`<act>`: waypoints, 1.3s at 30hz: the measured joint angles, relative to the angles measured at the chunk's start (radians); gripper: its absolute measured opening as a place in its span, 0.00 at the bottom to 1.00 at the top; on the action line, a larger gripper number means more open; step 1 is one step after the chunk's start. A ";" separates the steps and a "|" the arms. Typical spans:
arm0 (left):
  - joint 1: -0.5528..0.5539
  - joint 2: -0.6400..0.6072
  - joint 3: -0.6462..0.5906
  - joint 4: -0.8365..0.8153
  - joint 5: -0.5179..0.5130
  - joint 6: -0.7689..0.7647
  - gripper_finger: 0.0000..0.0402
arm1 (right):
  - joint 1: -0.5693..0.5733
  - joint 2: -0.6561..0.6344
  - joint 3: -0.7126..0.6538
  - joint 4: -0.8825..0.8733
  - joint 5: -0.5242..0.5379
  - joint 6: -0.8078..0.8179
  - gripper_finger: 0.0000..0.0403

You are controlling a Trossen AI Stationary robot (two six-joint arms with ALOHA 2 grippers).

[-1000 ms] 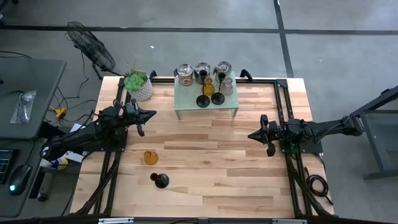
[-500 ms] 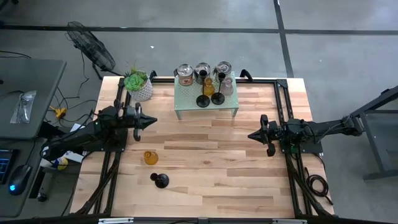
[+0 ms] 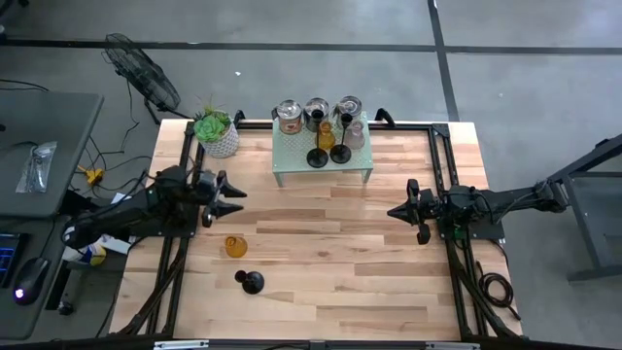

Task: Pick & Place candle stick holders
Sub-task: Put the orange glass candle holder on the shelf

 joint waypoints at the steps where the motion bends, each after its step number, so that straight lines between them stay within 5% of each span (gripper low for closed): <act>1: -0.015 0.011 0.006 -0.017 -0.005 -0.001 0.56 | 0.000 0.000 0.000 0.000 0.000 0.000 0.01; 10: -0.258 0.150 0.113 -0.259 -0.300 0.052 0.57 | 0.000 0.000 0.000 0.000 0.000 0.000 0.01; 22: -0.533 0.206 0.204 -0.424 -0.485 0.008 0.57 | 0.000 0.000 0.000 0.000 0.000 0.000 0.01; 29: -0.594 0.214 0.258 -0.448 -0.690 -0.164 0.57 | 0.000 0.000 0.000 -0.001 0.000 0.000 0.01; 39: -0.766 0.337 0.341 -0.561 -0.775 -0.498 0.57 | 0.000 0.000 0.000 -0.001 0.000 0.000 0.01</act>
